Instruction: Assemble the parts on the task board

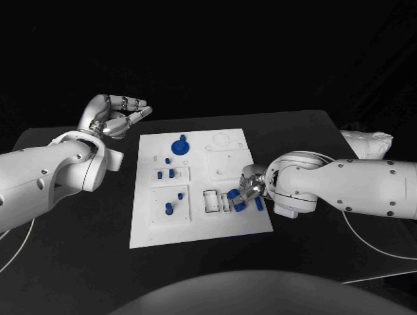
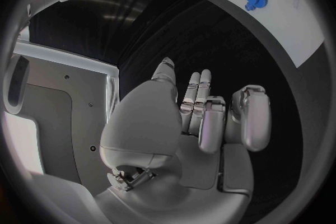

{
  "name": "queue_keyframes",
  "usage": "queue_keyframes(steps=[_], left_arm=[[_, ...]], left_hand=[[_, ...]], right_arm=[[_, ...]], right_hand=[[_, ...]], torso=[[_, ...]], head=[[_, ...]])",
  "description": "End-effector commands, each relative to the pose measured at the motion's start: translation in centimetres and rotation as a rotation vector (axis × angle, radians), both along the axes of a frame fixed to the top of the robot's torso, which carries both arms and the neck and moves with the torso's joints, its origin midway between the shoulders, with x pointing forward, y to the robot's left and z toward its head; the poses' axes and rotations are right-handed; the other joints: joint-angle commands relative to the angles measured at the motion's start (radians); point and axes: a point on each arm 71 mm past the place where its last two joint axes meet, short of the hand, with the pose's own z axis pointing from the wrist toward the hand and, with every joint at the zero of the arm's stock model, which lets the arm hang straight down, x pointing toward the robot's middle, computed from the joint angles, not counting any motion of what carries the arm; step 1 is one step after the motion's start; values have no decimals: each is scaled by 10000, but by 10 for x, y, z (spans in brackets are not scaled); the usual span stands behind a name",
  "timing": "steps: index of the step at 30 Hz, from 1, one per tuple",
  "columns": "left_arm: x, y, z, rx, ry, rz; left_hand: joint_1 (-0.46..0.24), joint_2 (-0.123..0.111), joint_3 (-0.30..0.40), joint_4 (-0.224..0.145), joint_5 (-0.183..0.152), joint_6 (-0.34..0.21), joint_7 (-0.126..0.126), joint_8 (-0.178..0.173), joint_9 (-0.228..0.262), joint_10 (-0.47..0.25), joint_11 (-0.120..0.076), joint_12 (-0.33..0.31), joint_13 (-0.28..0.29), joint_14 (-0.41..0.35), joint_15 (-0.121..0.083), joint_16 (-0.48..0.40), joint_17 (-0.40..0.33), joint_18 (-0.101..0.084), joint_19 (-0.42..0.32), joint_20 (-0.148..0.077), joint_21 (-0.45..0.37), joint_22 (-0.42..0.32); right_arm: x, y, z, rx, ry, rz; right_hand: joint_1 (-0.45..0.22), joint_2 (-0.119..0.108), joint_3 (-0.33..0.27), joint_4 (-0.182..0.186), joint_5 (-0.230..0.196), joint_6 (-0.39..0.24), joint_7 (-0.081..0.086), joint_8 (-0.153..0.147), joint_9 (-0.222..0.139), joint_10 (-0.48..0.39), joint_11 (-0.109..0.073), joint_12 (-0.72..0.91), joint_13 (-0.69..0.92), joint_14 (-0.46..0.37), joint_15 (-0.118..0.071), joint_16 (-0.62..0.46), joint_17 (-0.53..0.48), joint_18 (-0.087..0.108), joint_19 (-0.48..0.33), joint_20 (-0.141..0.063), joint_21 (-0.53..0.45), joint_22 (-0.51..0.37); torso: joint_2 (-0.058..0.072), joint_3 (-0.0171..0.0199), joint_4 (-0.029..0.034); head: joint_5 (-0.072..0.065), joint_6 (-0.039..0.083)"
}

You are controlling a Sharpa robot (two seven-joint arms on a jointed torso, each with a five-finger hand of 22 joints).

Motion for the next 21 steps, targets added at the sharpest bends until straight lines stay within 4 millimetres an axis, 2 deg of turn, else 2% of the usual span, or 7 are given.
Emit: queue_keyframes(steps=[1,9,21], left_arm=[[0,-3,1,-58,5,-180],[0,-2,1,-57,10,-174],[0,-2,1,-53,14,-158]], left_hand=[[-9,58,-30,10,-8,45,4,-52,-17,-38,10,-36,-11,1056,28,26,2634,117,146,36,-27,2178],[-9,58,-30,10,-8,45,4,-52,-17,-38,10,-36,-11,1056,28,26,2634,117,146,36,-27,2178],[-9,58,-30,10,-8,45,4,-52,-17,-38,10,-36,-11,1056,28,26,2634,117,146,36,-27,2178]], right_arm=[[-9,-5,-13,-144,766,-417],[-13,-7,-12,976,1136,-1393],[-18,-18,-2,2409,1611,-2878]], right_hand=[[350,163,1275,-1085,201,418,-135,-197,-4713,1045,-44,28,2634,1059,18,41,2635,-68,1065,10,44,2634],[286,-137,2059,-1502,327,963,-179,-597,-4940,1045,-84,28,2634,1059,31,41,2635,-68,1065,16,44,2634],[161,-270,2296,-1665,155,1301,-246,-742,-5003,1045,-140,28,2634,1059,-11,41,2635,-68,1065,-8,44,2634]], torso=[[5,7,-1],[6,6,-2],[-4,-4,-1]], head=[[13,1],[61,17],[104,26]])
